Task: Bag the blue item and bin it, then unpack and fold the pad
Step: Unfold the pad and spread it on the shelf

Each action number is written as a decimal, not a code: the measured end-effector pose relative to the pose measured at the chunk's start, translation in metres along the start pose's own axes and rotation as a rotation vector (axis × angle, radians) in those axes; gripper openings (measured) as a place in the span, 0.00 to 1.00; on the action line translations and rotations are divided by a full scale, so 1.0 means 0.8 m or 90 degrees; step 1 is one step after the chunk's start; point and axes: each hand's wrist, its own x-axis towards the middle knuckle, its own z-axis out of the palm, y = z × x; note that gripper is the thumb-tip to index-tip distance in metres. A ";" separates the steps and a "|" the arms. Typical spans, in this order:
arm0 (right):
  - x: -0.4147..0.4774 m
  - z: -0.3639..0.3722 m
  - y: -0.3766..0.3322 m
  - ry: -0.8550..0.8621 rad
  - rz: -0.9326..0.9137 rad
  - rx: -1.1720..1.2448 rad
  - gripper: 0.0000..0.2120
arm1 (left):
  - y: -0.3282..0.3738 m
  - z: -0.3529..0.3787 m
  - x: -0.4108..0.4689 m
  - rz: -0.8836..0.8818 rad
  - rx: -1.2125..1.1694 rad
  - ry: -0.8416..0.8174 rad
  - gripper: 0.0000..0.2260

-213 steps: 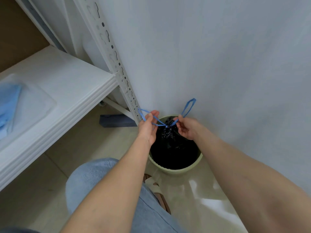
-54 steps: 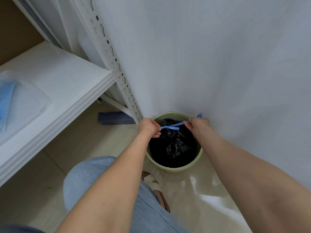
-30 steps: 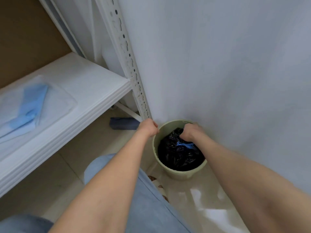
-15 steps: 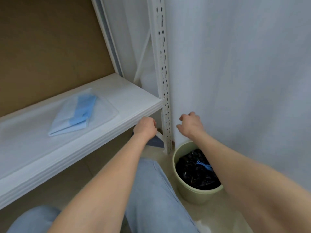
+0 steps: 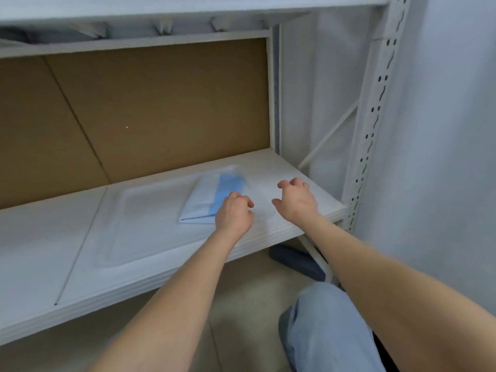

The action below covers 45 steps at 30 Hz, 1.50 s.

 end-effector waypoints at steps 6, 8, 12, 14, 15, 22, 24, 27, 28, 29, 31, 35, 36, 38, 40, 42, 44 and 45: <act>0.056 0.050 -0.081 -0.056 -0.055 0.051 0.27 | -0.088 -0.019 0.040 -0.076 -0.024 0.043 0.13; 0.076 0.069 -0.102 -0.082 -0.056 0.058 0.29 | -0.113 -0.020 0.051 -0.097 -0.026 0.045 0.13; 0.109 0.101 -0.145 -0.122 -0.066 0.049 0.31 | -0.165 -0.023 0.073 -0.140 -0.010 0.051 0.13; 0.118 0.113 -0.160 -0.136 -0.069 0.039 0.33 | -0.187 -0.024 0.079 -0.166 -0.002 0.044 0.14; 0.122 0.118 -0.166 -0.142 -0.065 0.040 0.33 | -0.195 -0.025 0.080 -0.179 0.000 0.036 0.15; 0.133 0.143 -0.192 -0.238 -0.075 0.021 0.35 | -0.234 -0.021 0.078 -0.298 -0.053 -0.072 0.23; 0.133 0.150 -0.190 -0.255 -0.083 0.021 0.36 | -0.236 -0.016 0.080 -0.319 -0.055 -0.083 0.23; 0.132 0.157 -0.180 -0.262 -0.094 0.007 0.36 | -0.225 -0.004 0.083 -0.340 -0.067 -0.091 0.23; 0.132 0.159 -0.176 -0.268 -0.100 0.005 0.36 | -0.220 0.001 0.086 -0.342 -0.066 -0.093 0.22; 0.132 0.160 -0.173 -0.274 -0.105 0.003 0.35 | -0.216 0.005 0.090 -0.344 -0.058 -0.096 0.22; 0.132 0.160 -0.165 -0.288 -0.114 0.002 0.35 | -0.209 0.011 0.096 -0.342 -0.018 -0.108 0.21; 0.134 0.155 -0.147 -0.308 -0.126 0.023 0.33 | -0.198 0.019 0.098 -0.326 0.047 -0.132 0.20; 0.134 0.154 -0.144 -0.314 -0.133 0.026 0.33 | -0.197 0.018 0.097 -0.329 0.057 -0.137 0.20; 0.132 0.149 -0.141 -0.321 -0.143 0.029 0.33 | -0.194 0.014 0.096 -0.330 0.079 -0.143 0.21; 0.132 0.145 -0.141 -0.323 -0.153 0.030 0.33 | -0.191 0.010 0.095 -0.325 0.098 -0.144 0.21; 0.127 0.144 -0.136 -0.318 -0.152 0.031 0.33 | -0.187 0.010 0.089 -0.311 0.113 -0.148 0.21; 0.119 0.146 -0.133 -0.322 -0.151 0.025 0.34 | -0.187 0.011 0.078 -0.301 0.121 -0.156 0.21; 0.115 0.147 -0.133 -0.324 -0.153 0.022 0.34 | -0.188 0.010 0.072 -0.298 0.122 -0.158 0.21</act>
